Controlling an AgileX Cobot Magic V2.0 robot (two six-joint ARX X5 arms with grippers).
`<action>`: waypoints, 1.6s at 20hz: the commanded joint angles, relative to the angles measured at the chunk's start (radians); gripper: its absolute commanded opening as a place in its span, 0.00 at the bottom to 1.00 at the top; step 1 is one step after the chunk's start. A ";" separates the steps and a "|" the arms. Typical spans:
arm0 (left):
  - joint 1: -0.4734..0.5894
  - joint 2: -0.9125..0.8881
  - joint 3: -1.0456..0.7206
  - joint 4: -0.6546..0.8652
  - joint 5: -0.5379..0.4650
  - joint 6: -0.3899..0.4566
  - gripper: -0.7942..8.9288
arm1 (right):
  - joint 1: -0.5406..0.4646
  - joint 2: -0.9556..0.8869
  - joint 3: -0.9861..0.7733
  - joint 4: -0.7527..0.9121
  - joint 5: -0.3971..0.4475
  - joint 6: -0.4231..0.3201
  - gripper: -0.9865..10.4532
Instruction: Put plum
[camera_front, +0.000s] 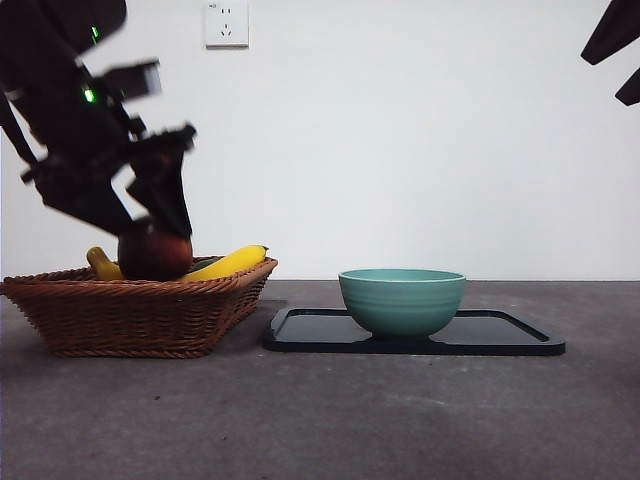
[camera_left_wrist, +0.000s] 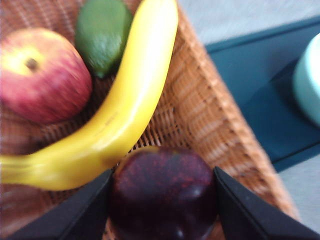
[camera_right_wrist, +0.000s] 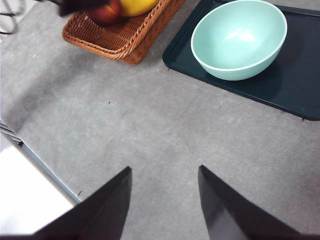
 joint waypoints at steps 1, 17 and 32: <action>-0.004 0.069 0.007 0.043 0.000 0.020 0.30 | 0.006 0.003 0.007 0.010 -0.002 0.003 0.27; -0.004 0.136 0.022 0.061 -0.003 0.085 0.47 | 0.006 0.004 0.007 0.013 -0.002 0.003 0.27; -0.051 -0.307 0.035 -0.146 0.191 0.039 0.47 | 0.006 0.004 0.007 0.018 0.000 0.003 0.27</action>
